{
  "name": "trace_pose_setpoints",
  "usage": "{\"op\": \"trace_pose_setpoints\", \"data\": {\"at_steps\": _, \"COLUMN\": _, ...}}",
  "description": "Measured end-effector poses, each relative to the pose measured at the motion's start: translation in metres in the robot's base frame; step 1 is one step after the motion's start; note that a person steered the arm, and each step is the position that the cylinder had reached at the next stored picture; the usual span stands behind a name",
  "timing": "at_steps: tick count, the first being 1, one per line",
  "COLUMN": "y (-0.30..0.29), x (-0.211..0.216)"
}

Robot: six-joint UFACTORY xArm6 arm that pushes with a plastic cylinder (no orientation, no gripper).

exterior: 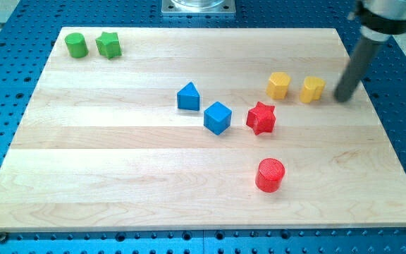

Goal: Move the red star at the right center of the board

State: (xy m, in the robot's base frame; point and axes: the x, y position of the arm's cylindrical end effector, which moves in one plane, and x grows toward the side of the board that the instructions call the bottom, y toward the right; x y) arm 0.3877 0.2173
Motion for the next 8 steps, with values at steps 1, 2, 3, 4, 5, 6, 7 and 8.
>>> {"op": "trace_pose_setpoints", "data": {"at_steps": 1, "y": -0.13, "x": -0.001}}
{"op": "trace_pose_setpoints", "data": {"at_steps": 2, "y": -0.176, "x": -0.002}}
{"op": "trace_pose_setpoints", "data": {"at_steps": 3, "y": -0.181, "x": 0.039}}
{"op": "trace_pose_setpoints", "data": {"at_steps": 4, "y": -0.167, "x": 0.072}}
{"op": "trace_pose_setpoints", "data": {"at_steps": 5, "y": -0.122, "x": 0.072}}
{"op": "trace_pose_setpoints", "data": {"at_steps": 6, "y": -0.077, "x": 0.044}}
{"op": "trace_pose_setpoints", "data": {"at_steps": 7, "y": -0.054, "x": 0.048}}
{"op": "trace_pose_setpoints", "data": {"at_steps": 8, "y": -0.04, "x": 0.089}}
